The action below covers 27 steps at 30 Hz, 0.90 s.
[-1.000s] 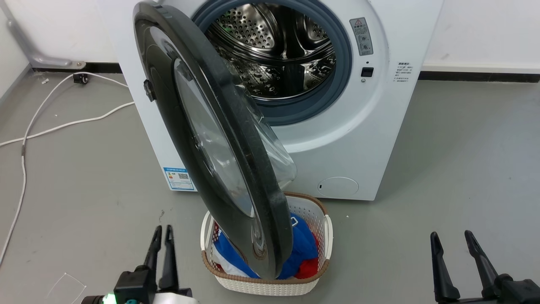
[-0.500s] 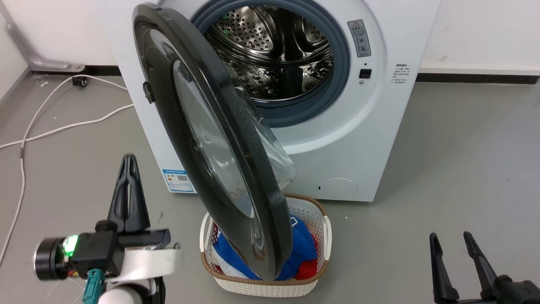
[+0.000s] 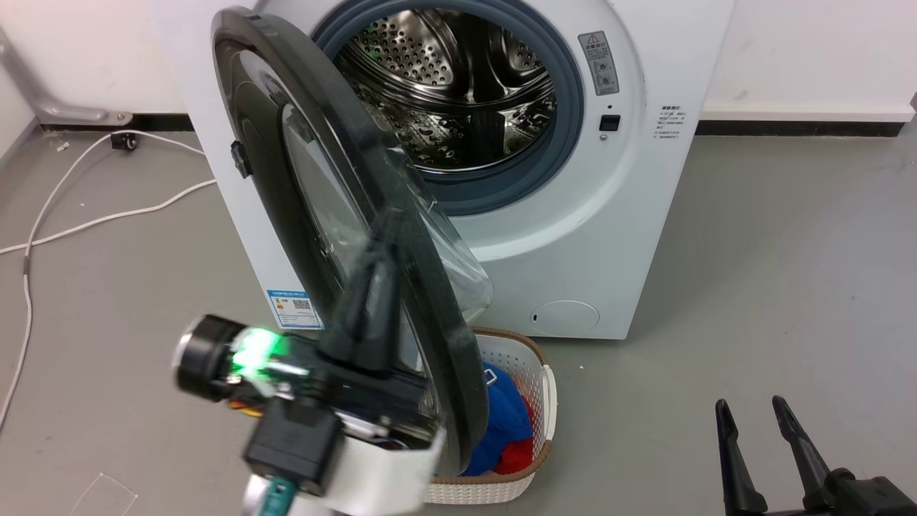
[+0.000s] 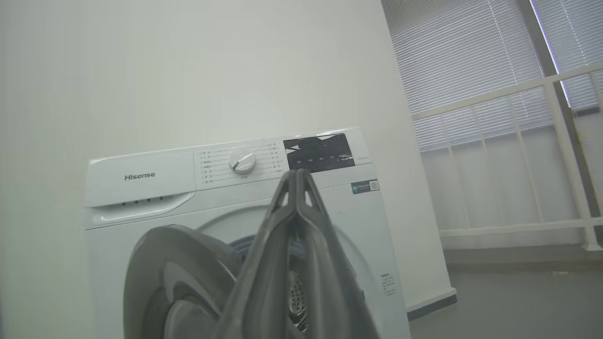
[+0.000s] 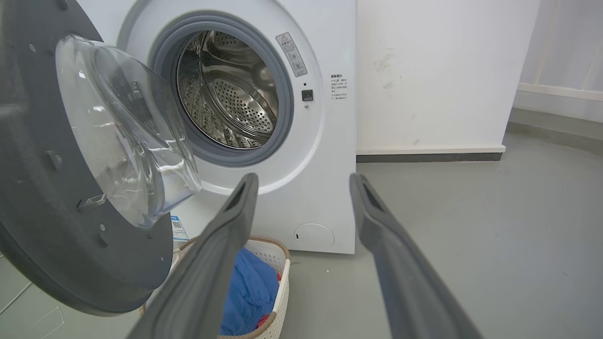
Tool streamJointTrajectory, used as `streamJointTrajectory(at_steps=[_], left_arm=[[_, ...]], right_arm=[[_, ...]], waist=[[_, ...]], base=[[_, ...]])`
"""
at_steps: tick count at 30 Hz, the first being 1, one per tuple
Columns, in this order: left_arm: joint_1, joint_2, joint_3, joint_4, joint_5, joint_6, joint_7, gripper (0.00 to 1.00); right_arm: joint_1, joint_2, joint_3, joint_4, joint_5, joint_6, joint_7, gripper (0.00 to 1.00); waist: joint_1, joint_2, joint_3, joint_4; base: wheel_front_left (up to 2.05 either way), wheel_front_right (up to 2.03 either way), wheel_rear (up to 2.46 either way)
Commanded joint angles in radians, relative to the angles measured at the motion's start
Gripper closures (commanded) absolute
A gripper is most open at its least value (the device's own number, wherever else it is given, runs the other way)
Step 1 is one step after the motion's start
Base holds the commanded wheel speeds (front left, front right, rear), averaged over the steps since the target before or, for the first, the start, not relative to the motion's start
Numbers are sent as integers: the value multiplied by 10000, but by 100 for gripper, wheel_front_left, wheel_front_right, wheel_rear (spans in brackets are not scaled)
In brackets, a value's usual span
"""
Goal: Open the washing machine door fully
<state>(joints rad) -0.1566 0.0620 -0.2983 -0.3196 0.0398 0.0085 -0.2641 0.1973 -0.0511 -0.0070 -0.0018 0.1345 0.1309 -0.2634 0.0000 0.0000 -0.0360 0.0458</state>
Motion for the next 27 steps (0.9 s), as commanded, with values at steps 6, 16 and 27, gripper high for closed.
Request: streamJointTrajectory(at_steps=[6,16,27], left_arm=[[-382,-64,-1681,46,-82,-378,-7,100],[-488,-111,-3642,676,-352,-561,-6,100],[132,-117,-4831,2361,-705,-500,-6,100]], right_arm=[[55,16,58,24,6,-2,-20,0],[-11,16,100,81,43,-2,-20,0],[-179,16,175,145,12,-2,-18,0]], waist=[[0,0,8,-57],[0,0,96,-57],[0,0,275,-62]], base=[[0,0,0],[0,0,0],[0,0,0]])
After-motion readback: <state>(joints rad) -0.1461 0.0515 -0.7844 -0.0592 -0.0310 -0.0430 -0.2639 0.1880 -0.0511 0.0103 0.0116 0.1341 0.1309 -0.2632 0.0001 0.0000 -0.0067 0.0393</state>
